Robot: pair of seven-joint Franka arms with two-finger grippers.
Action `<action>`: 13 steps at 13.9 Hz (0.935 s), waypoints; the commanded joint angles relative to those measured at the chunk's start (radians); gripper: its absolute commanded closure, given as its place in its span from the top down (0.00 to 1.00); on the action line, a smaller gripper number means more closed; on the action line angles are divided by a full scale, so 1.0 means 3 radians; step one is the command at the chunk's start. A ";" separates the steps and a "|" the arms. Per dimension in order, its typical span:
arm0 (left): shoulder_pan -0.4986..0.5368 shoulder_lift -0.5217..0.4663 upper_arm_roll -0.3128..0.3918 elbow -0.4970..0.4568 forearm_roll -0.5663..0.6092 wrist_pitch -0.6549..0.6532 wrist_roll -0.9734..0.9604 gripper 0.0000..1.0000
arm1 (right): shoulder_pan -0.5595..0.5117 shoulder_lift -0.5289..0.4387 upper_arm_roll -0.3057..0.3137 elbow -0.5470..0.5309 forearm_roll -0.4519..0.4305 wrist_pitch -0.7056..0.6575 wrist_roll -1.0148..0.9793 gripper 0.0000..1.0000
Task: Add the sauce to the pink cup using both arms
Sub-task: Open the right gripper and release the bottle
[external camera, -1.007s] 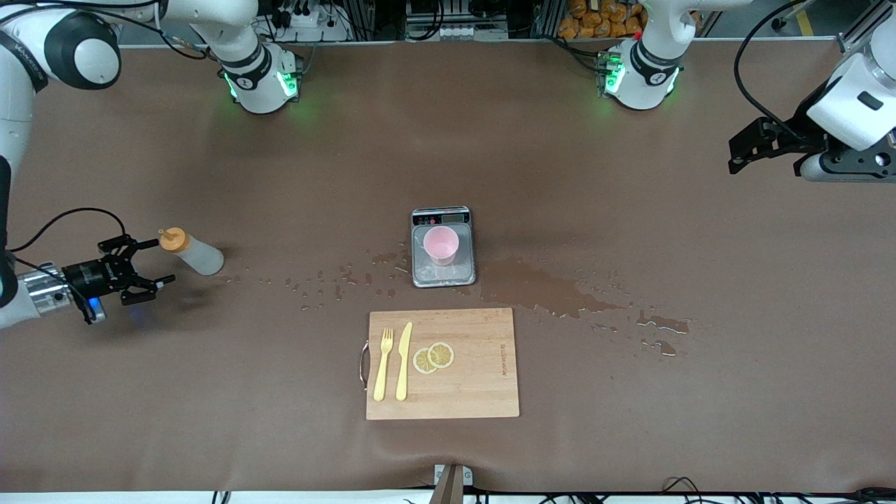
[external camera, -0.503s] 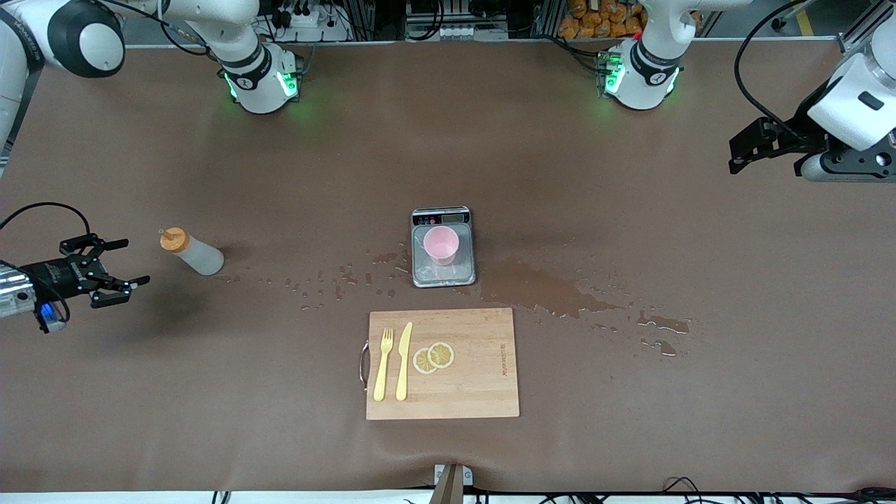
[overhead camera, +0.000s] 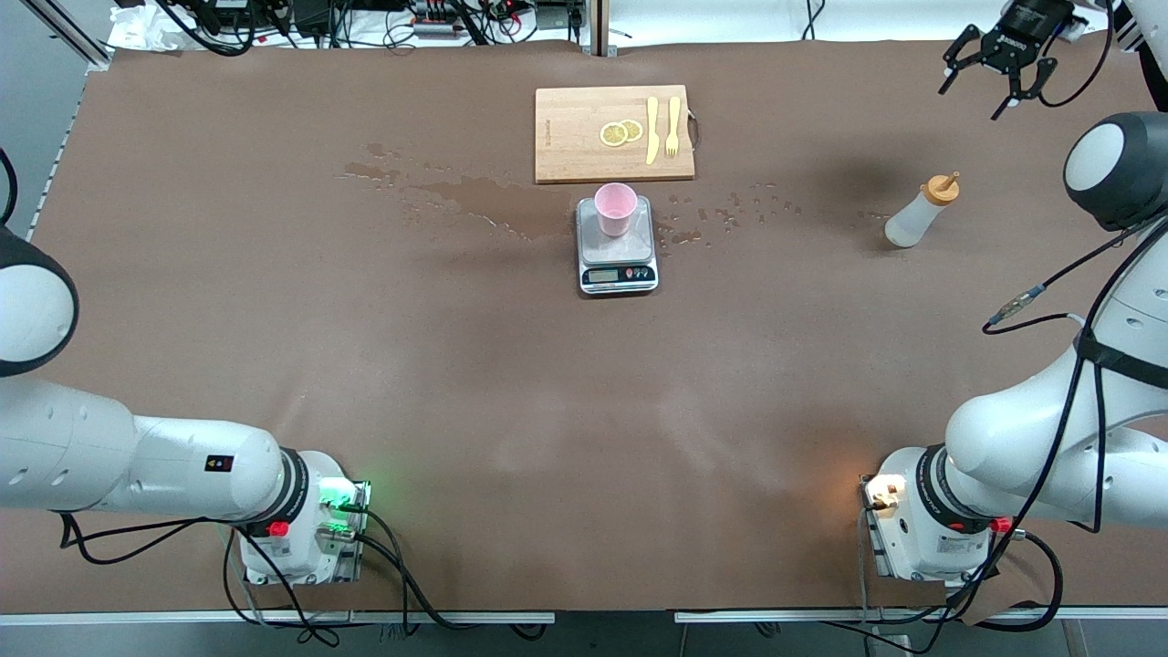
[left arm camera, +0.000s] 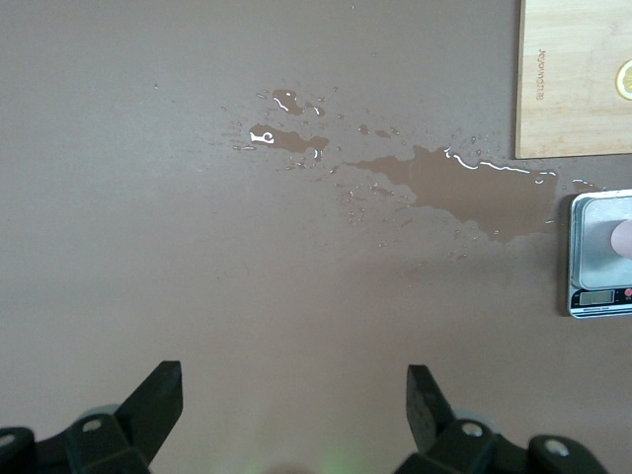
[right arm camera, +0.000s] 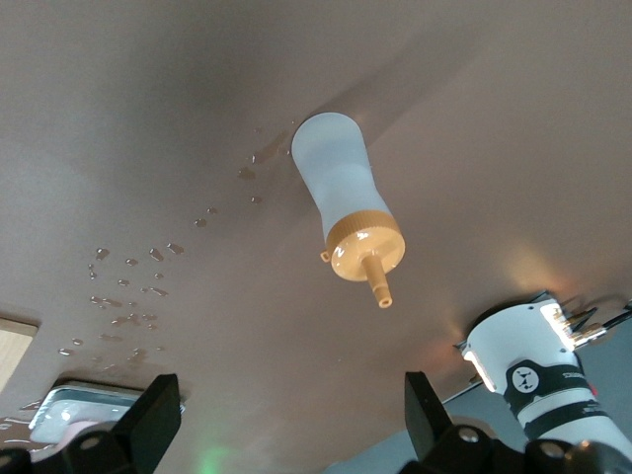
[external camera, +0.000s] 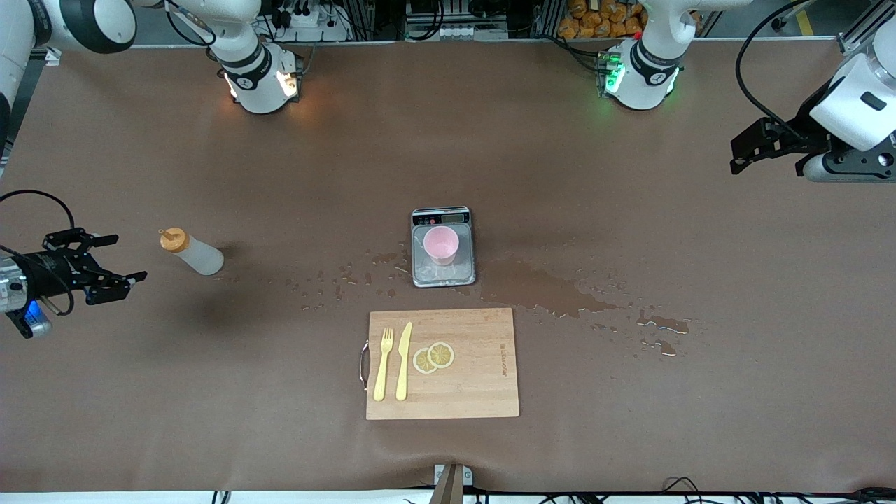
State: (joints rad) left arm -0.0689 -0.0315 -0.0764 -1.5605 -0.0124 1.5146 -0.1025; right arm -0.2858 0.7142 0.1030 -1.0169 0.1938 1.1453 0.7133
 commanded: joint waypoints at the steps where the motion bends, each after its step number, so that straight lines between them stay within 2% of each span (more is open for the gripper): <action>1: 0.0010 -0.0023 -0.0006 -0.0004 0.0062 -0.0028 -0.0016 1.00 | 0.0144 -0.0182 0.0009 -0.0051 -0.0145 -0.0018 0.0020 1.00; 6: 0.0010 -0.0028 -0.0001 0.0002 0.0052 -0.0028 -0.0016 1.00 | 0.0420 -0.0386 0.0010 -0.0057 -0.0252 -0.0151 0.0000 1.00; 10: 0.0010 -0.0028 -0.0001 0.0002 0.0052 -0.0028 -0.0016 1.00 | 0.0701 -0.0718 -0.0042 -0.0082 -0.0456 -0.0136 -0.0026 1.00; 13: 0.0015 -0.0028 -0.0001 0.0002 0.0047 -0.0028 -0.0016 1.00 | 0.0738 -0.0963 -0.0042 -0.0102 -0.0431 -0.0065 -0.0269 1.00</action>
State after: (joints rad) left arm -0.0670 -0.0314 -0.0739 -1.5606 -0.0124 1.5142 -0.1025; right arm -0.0713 0.4920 0.1038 -1.0139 0.0855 1.1093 0.6993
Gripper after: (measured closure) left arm 0.000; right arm 0.000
